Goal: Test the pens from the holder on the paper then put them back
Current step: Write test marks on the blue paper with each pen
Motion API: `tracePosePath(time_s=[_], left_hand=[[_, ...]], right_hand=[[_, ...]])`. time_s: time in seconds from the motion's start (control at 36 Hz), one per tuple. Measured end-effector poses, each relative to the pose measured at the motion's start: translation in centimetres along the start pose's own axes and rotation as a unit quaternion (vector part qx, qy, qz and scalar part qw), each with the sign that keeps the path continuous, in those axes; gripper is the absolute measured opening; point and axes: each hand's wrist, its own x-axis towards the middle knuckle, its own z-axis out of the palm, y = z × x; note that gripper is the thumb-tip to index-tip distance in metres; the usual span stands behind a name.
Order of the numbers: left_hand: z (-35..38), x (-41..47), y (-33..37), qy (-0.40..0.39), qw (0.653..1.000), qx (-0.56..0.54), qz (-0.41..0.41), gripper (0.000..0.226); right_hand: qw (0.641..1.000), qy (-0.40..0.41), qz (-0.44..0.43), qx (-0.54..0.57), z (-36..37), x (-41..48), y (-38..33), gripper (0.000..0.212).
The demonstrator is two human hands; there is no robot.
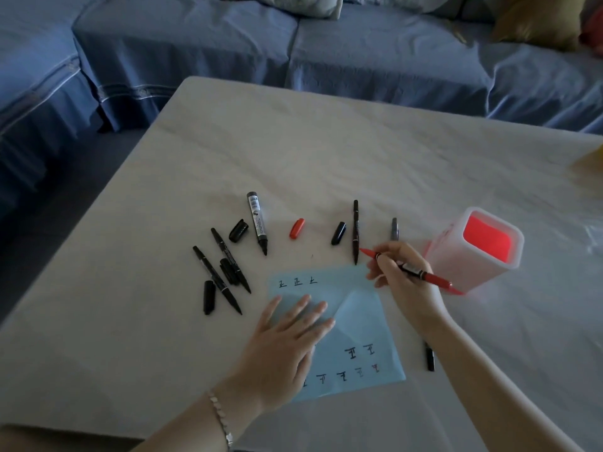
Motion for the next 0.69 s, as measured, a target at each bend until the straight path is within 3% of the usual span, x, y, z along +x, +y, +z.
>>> tracePosePath(time_s=[0.31,0.5,0.69], left_hand=[[0.3,0.6,1.5,0.03,0.999,-0.012,-0.001,0.033],[0.5,1.5,1.7,0.027,0.998,-0.051,-0.017,0.044],[0.4,1.5,1.8,0.004,0.996,-0.08,-0.044,0.045]], right_hand=[[0.997,0.025,0.041,0.053,3.8,0.5,1.0,0.006],[0.989,0.128,0.052,0.048,5.9,0.7,2.4,0.029],[0.983,0.179,-0.022,-0.026,6.7,0.7,3.6,0.035]])
